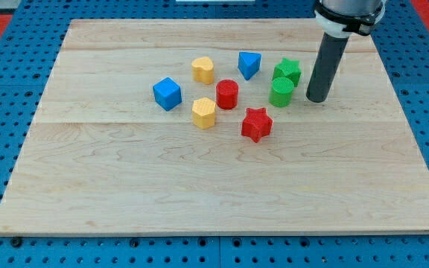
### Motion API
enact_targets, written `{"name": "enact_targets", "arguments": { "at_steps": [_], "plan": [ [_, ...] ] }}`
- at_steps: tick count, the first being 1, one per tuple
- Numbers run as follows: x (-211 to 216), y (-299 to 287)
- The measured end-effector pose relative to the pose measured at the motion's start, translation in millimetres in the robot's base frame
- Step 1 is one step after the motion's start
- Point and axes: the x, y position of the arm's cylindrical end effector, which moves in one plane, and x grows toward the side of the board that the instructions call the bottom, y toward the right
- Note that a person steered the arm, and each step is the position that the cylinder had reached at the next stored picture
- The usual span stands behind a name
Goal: Move green star and green circle down
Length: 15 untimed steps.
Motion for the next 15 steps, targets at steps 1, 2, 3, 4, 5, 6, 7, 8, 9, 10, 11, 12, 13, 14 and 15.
{"name": "enact_targets", "arguments": {
  "at_steps": [1,2,3,4,5,6,7,8,9,10,11,12,13,14,15],
  "plan": [
    [0,0],
    [-2,-1],
    [-5,11],
    [-5,9],
    [-6,9],
    [-6,9],
    [-6,1],
    [-20,-29],
    [-51,-36],
    [-51,-47],
    [-71,6],
    [-129,-15],
    [-103,-75],
    [-29,-79],
    [2,-44]
  ]
}}
